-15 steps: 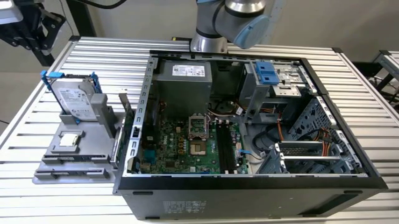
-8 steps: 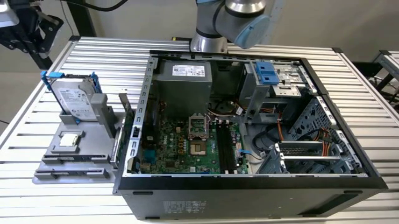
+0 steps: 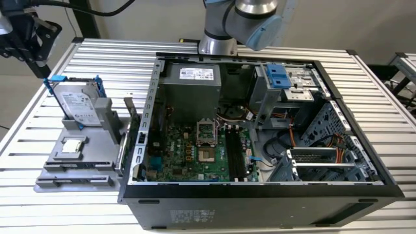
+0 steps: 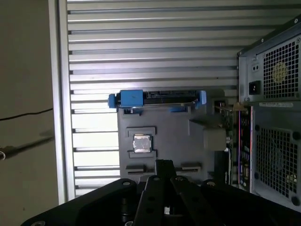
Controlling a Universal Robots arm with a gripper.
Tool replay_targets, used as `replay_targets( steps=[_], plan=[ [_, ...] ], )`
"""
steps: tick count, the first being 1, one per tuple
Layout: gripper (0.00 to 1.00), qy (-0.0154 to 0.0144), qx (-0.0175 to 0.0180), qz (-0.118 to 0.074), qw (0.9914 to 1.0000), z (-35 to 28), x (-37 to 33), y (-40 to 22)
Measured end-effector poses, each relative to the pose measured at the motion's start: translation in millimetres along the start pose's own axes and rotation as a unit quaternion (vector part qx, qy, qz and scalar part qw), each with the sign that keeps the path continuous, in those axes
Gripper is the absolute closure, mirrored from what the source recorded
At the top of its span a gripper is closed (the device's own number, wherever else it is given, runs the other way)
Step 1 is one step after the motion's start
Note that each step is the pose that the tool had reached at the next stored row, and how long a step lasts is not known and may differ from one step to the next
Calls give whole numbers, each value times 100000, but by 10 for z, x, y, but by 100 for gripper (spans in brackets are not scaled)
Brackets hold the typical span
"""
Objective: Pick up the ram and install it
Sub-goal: 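Reach for the ram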
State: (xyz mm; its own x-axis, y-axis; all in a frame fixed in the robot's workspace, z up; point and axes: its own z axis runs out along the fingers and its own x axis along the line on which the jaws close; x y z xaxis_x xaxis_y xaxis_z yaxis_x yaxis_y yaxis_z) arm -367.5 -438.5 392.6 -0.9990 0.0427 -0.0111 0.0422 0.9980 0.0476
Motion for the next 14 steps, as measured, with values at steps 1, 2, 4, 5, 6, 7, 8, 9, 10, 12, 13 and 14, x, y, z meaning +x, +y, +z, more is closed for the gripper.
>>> replay_targets(
  steps=[1,2,4,5,6,7,8,9,10,12,13,14],
  plan=[
    [100,2,4,2,100000,-1,-1,-23],
    [100,1,0,3,100000,-2,-2,-47],
    [100,3,2,3,100000,-5,-4,-95],
    [100,-4,-3,2,100000,-5,-5,-119],
    [100,0,-2,2,100000,-7,-6,-144],
    [100,2,-1,-1,100000,-8,-7,-170],
    [100,4,2,2,100000,-9,-8,-196],
    [100,1,1,0,100000,-10,-9,-221],
    [100,1,0,2,100000,-12,-10,-246],
    [100,3,0,5,100000,-14,-12,-294],
    [100,5,0,4,100000,-15,-13,-317],
    [100,3,-2,3,100000,-16,-14,-339]
  ],
)
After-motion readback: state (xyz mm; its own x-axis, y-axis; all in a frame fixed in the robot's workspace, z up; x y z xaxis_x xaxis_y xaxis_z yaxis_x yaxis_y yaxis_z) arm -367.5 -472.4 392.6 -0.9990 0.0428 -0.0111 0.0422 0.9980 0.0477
